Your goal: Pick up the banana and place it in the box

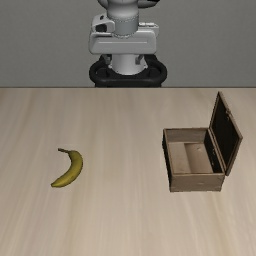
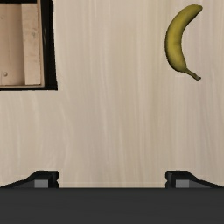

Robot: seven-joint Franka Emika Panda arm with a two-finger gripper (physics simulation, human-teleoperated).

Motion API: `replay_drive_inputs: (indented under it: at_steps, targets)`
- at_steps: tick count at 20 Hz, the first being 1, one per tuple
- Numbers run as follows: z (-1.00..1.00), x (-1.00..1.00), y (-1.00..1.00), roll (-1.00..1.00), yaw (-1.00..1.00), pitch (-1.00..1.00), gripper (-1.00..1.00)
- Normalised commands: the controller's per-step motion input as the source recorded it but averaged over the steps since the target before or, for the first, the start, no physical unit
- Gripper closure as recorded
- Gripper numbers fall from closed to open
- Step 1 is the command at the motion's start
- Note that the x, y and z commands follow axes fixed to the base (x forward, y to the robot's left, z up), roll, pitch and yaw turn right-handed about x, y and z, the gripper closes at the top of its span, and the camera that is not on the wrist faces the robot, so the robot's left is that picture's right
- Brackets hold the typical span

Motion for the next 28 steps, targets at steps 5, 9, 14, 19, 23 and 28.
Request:
replay_drive_inputs:
  at_steps: [5, 9, 14, 19, 23, 28]
  targets:
    - [0.00, 0.00, -1.00, 0.00, 0.00, 0.00, -1.00]
    - [0.00, 0.00, -1.00, 0.00, 0.00, 0.00, -1.00]
    - [0.00, 0.40, -0.60, 0.00, 0.00, 0.00, -1.00]
    - [0.00, 1.00, 0.00, 0.00, 0.00, 0.00, -1.00]
    - [0.00, 1.00, 0.00, 0.00, 0.00, 0.00, -1.00]
    - [0.00, 1.00, 0.00, 0.00, 0.00, 0.00, -1.00]
